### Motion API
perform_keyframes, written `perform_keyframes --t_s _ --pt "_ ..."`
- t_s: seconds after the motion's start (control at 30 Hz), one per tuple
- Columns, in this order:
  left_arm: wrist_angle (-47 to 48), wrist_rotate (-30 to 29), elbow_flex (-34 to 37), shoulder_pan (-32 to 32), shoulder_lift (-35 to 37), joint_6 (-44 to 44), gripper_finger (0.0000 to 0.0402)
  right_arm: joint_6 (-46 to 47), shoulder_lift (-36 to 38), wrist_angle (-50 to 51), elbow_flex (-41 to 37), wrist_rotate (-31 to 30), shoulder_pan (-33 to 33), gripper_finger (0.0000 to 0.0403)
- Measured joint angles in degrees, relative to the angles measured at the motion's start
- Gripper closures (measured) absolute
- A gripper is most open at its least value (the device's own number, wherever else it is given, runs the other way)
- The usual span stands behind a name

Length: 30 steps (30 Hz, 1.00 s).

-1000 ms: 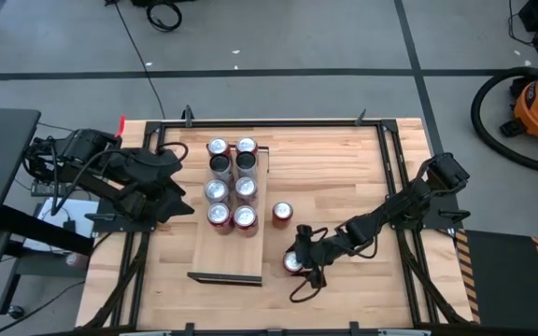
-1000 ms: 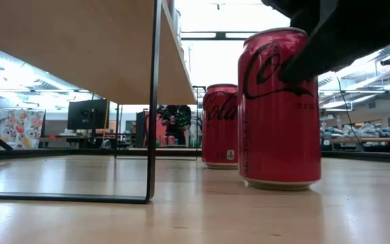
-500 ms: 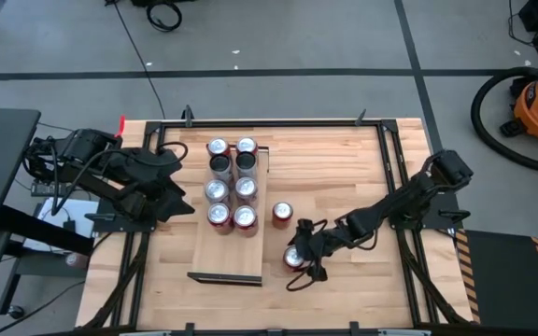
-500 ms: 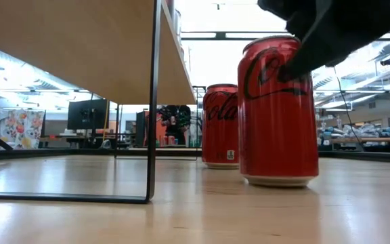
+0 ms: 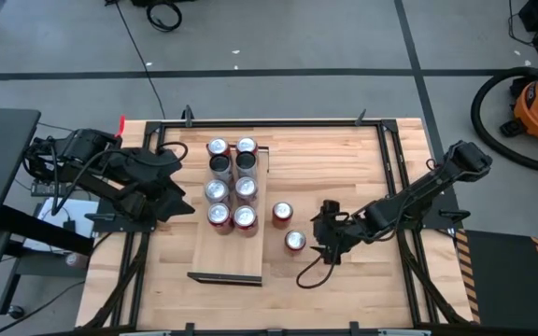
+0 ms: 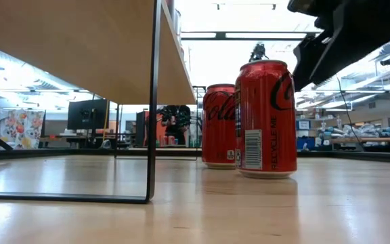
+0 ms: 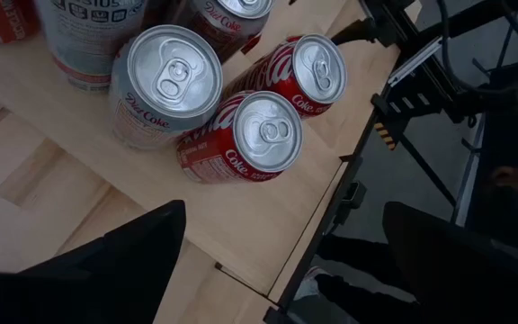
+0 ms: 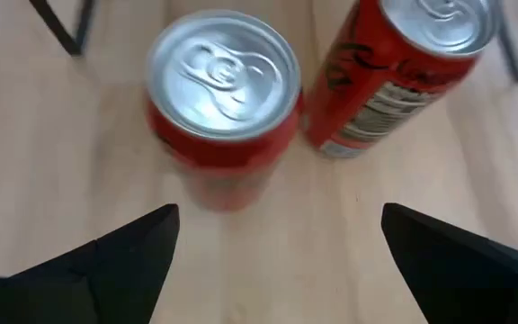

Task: Place canned beverage on shelf
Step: Put the bottom right red and black soda can on the shelf

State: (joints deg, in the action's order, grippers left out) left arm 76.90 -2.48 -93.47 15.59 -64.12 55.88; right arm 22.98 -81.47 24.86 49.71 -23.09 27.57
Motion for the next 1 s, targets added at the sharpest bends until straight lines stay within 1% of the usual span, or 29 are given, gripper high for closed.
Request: perform_keyframes --t_s 0.07,0.17,0.23,0.3,0.4,0.47,0.57,0.67,1.0 --pt "0.0 0.0 0.0 0.0 0.0 0.0 0.0013 3.71 0.17 -0.43 0.02 0.48 0.27 0.0005" --pt "0.0 0.0 0.0 0.0 0.0 0.04 0.0013 12.29 0.13 -0.27 0.02 0.56 0.67 0.0005" --pt "0.0 0.0 0.0 0.02 0.0 0.04 0.0013 16.98 -0.51 -0.66 0.02 -1.22 1.6 0.0005" --pt "0.0 0.0 0.0 0.02 0.0 0.05 0.0013 19.36 -1.52 -1.88 0.02 -3.97 3.27 0.0005" --pt "0.0 0.0 0.0 0.02 0.0 0.02 0.0013 19.73 -3.97 -5.82 0.04 -8.45 5.95 0.0005" --pt "0.0 0.0 0.0 0.02 0.0 0.0 0.0013 20.15 -6.01 -7.54 0.04 -10.09 7.06 0.0005" --pt "0.0 0.0 0.0 0.02 0.0 0.0 0.0013 23.07 -8.32 -8.94 0.04 -10.24 7.57 0.0005" --pt "0.0 0.0 0.0 0.02 0.0 -0.02 0.0013 25.9 -10.39 -8.31 0.02 -10.43 7.5 0.0005" --pt "0.02 0.0 0.0 0.02 0.0 -0.53 0.0013 23.99 -18.41 -16.06 0.02 -11.41 7.15 0.0005"
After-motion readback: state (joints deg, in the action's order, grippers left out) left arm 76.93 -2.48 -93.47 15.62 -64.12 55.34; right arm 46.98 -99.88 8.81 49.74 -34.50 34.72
